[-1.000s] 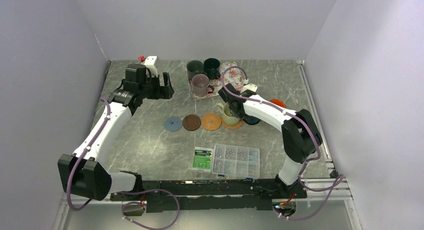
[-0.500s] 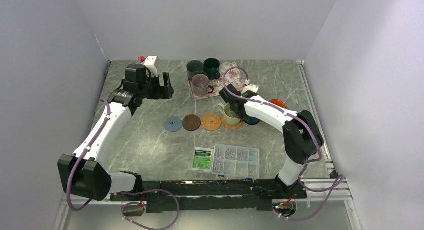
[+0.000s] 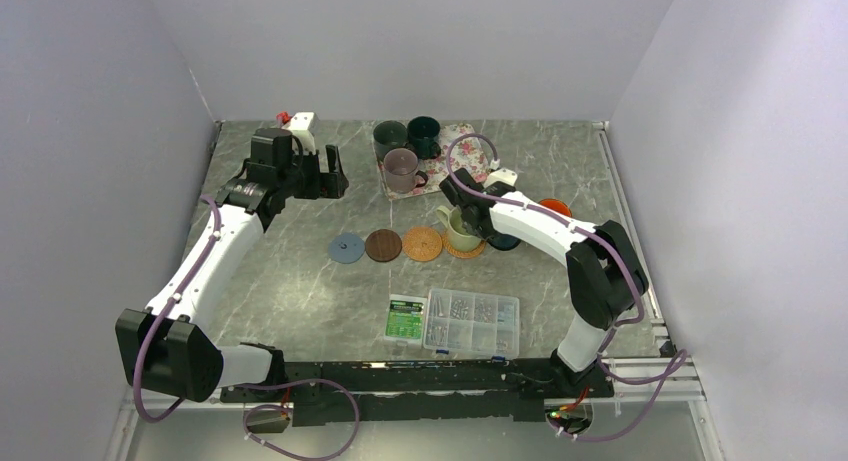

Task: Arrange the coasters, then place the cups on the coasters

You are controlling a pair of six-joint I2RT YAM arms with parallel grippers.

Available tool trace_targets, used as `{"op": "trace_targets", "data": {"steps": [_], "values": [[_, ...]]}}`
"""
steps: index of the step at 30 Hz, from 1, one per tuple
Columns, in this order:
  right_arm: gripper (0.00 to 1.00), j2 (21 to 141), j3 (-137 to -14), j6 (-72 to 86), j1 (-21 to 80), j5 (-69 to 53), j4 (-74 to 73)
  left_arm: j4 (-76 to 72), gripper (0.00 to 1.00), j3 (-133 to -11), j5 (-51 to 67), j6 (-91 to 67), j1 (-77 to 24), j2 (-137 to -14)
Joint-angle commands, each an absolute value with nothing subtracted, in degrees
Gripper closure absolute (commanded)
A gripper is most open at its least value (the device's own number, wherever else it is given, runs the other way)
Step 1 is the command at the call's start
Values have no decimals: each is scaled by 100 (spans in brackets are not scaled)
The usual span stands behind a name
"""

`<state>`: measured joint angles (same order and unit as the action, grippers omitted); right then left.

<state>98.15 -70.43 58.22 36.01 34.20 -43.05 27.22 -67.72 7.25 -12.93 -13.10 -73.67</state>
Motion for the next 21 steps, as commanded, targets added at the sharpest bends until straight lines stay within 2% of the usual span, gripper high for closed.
{"op": "trace_targets", "data": {"steps": [1,8,16,21], "values": [[83,9596,-7061,5748,3535,3560,-4215,2557,7,-6807,794,-1290,-1302,-7365],[72,9513,-7054,5744,3533,3568,-4233,2549,7,-6811,806,-1301,-1305,-7356],[68,9299,-7055,5570,3533,3512,-4187,2549,7,-6812,797,-1301,-1303,-7356],[67,8693,-6808,5355,3536,3424,-4068,2550,7,-6794,735,-1285,-1302,-7282]]}}
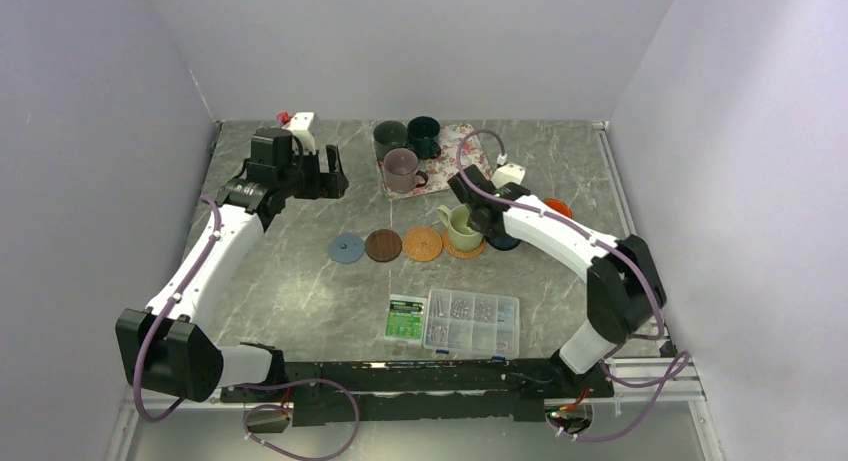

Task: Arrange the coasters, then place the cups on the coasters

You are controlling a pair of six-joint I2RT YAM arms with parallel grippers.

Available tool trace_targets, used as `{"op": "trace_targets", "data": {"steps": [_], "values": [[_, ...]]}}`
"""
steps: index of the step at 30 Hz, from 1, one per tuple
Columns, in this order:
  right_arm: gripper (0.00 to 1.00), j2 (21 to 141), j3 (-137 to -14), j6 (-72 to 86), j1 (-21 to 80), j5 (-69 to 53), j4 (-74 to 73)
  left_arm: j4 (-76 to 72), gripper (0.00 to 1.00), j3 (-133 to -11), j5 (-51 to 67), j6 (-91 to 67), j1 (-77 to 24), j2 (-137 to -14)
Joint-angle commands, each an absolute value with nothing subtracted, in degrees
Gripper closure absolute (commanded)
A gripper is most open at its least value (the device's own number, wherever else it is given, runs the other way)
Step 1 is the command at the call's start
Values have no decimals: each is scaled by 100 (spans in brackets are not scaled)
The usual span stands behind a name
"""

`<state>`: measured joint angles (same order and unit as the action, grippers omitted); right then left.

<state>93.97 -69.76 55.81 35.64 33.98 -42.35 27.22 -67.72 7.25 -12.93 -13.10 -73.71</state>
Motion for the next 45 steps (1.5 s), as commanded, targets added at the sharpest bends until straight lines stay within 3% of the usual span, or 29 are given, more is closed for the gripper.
{"op": "trace_targets", "data": {"steps": [1,4,9,25,34,45], "values": [[66,8560,-6769,5273,3534,3412,-4047,2530,7,-6780,737,-1299,-1305,-7259],[65,8188,-6703,4702,3537,3247,-3819,2497,7,-6759,718,-1308,-1303,-7198],[54,8076,-7071,3681,3474,2823,-3396,2498,7,-6749,675,-1303,-1301,-7205],[50,10349,-9180,2535,2587,1273,-3035,2559,7,-6794,632,-1245,-1302,-7279],[45,11550,-10547,2199,2618,297,-2778,2570,7,-6800,628,-1239,-1306,-7350],[41,12895,-11930,2308,2801,246,-2829,2575,7,-6811,727,-1257,-1305,-7399]]}}
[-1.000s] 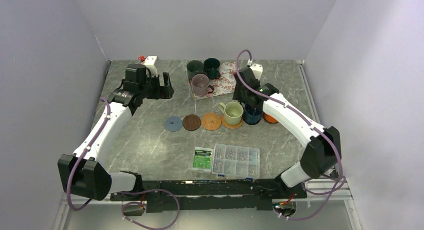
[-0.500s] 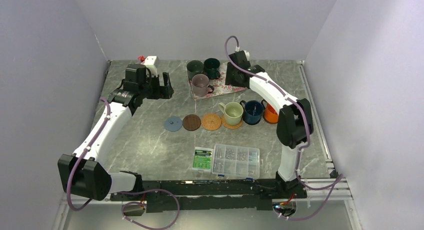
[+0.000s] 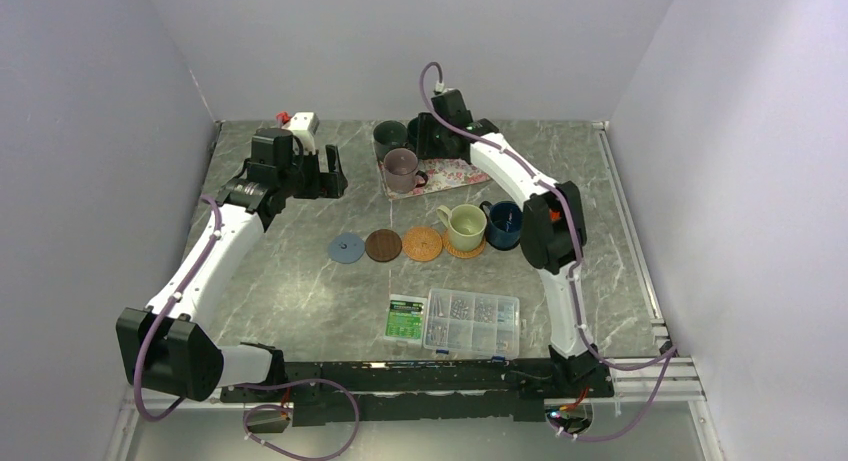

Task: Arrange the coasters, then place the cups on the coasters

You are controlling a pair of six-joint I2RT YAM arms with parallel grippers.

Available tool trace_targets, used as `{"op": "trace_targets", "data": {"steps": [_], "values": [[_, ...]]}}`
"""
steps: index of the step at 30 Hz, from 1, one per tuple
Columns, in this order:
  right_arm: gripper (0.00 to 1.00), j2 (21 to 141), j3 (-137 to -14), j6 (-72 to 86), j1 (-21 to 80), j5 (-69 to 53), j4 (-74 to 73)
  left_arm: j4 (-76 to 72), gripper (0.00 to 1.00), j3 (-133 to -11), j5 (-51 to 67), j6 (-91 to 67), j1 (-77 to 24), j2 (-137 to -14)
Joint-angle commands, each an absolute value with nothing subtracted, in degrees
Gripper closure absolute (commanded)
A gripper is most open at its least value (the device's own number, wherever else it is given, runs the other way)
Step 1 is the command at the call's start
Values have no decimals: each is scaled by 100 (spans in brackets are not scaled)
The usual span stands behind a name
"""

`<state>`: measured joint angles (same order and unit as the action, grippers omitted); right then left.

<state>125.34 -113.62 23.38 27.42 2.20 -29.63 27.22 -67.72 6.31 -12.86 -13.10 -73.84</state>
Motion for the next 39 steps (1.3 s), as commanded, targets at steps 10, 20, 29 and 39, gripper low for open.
{"op": "trace_targets", "data": {"steps": [10,20,29,39], "values": [[46,13648,-12701,2321,2839,58,-2748,2566,7,-6818,819,-1274,-1302,-7392],[55,13970,-12829,2140,2849,26,-2889,2593,7,-6847,904,-1269,-1302,-7425],[76,13928,-12808,1981,2848,-187,-2767,2619,7,-6864,914,-1256,-1303,-7444],[100,13582,-12825,1270,2854,-453,-2616,2593,7,-6843,917,-1257,-1302,-7444]]}}
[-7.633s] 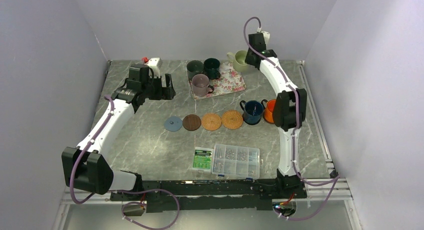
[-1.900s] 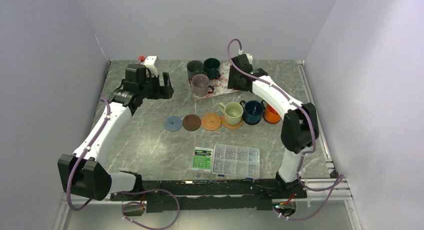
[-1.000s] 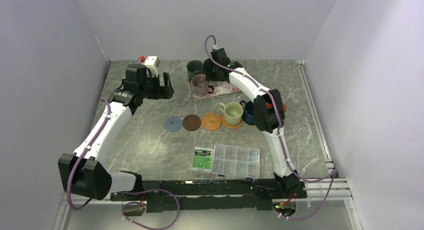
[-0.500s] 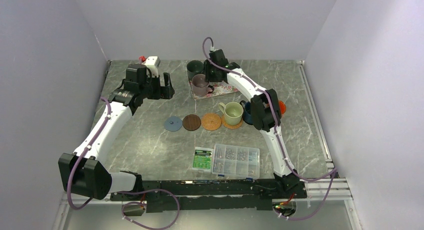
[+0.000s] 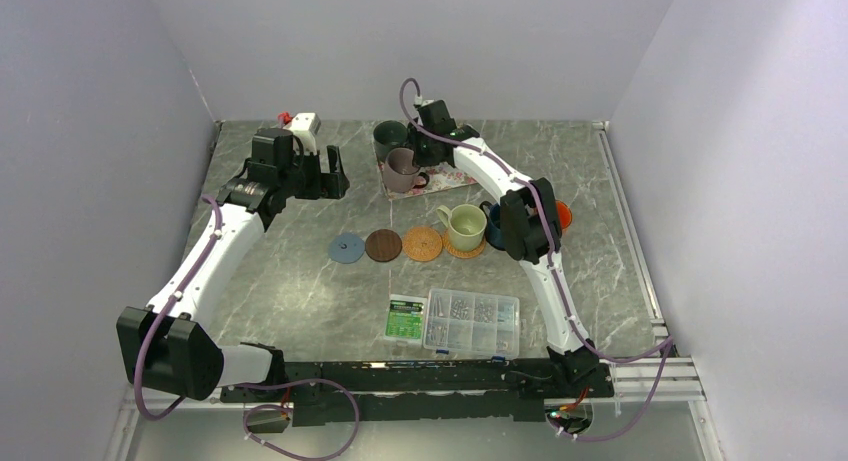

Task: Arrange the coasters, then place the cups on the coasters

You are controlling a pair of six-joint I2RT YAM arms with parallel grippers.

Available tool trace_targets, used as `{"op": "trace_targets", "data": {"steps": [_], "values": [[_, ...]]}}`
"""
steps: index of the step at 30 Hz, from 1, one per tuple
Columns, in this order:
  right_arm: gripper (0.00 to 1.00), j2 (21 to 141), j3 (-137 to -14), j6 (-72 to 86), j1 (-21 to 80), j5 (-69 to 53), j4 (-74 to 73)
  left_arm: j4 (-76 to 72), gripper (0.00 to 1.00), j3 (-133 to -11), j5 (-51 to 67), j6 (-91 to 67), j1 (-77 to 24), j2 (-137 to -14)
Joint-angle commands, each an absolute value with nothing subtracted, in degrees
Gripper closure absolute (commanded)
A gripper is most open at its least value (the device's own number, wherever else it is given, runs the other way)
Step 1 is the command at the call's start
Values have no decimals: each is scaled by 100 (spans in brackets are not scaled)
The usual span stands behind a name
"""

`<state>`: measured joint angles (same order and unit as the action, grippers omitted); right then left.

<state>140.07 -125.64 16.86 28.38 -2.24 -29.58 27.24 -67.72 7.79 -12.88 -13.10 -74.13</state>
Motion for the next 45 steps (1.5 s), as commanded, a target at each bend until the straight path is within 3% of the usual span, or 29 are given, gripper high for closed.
{"op": "trace_targets", "data": {"steps": [1,12,32,38,45], "values": [[100,13502,-12791,1153,2857,-461,-2589,2586,7,-6846,919,-1257,-1300,-7452],[100,12234,-11936,182,2878,-524,-2292,2430,7,-6726,955,-1301,-1301,-7308],[100,10286,-9957,-2025,3143,-2949,-3361,1885,6,-6328,1649,-1239,-1303,-6494],[100,10206,-9703,-2802,3367,-3270,-3844,1753,6,-5876,2370,-1361,-1305,-6201],[100,10521,-9611,-3474,3691,-2944,-3983,2224,6,-5618,1633,-1047,-1301,-5845]]}}
